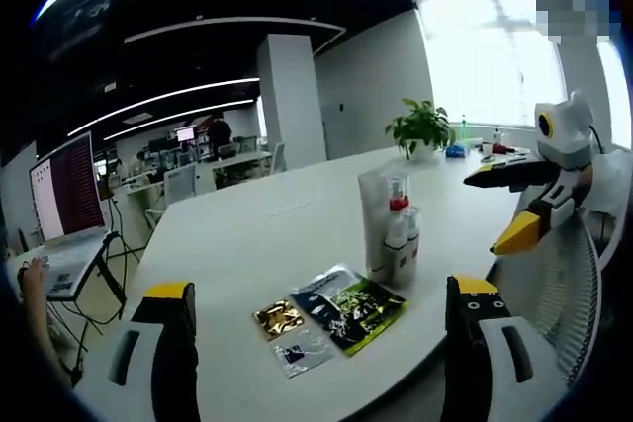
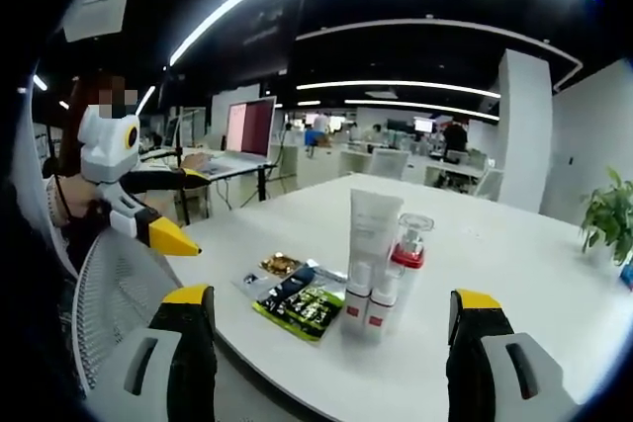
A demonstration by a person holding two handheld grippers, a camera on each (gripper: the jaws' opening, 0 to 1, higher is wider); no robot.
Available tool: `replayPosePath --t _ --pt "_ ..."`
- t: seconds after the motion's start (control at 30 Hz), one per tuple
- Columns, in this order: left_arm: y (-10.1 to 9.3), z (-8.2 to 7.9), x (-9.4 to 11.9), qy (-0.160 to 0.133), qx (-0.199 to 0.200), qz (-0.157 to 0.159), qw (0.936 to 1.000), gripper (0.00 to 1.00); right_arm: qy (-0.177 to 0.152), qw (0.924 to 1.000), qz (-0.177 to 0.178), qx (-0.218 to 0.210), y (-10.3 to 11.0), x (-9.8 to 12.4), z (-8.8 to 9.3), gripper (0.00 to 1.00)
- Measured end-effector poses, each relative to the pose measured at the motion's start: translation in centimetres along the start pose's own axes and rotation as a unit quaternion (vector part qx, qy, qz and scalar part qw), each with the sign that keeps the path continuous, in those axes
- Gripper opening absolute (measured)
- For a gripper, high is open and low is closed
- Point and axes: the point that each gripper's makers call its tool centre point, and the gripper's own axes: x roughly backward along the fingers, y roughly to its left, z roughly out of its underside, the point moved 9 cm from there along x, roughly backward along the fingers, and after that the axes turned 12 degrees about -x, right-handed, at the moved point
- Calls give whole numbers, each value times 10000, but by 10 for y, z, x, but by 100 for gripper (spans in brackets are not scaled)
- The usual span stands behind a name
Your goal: Arrange the skincare products in the storage area until every visible bottle or jar stands upright without overlapping.
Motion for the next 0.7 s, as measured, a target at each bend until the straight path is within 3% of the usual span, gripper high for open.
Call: replayPosePath --t 0.7 --pt "-1 0 -1 34 -17 51 10000 99 -23 10000 -17 18 0 0 -1 100"
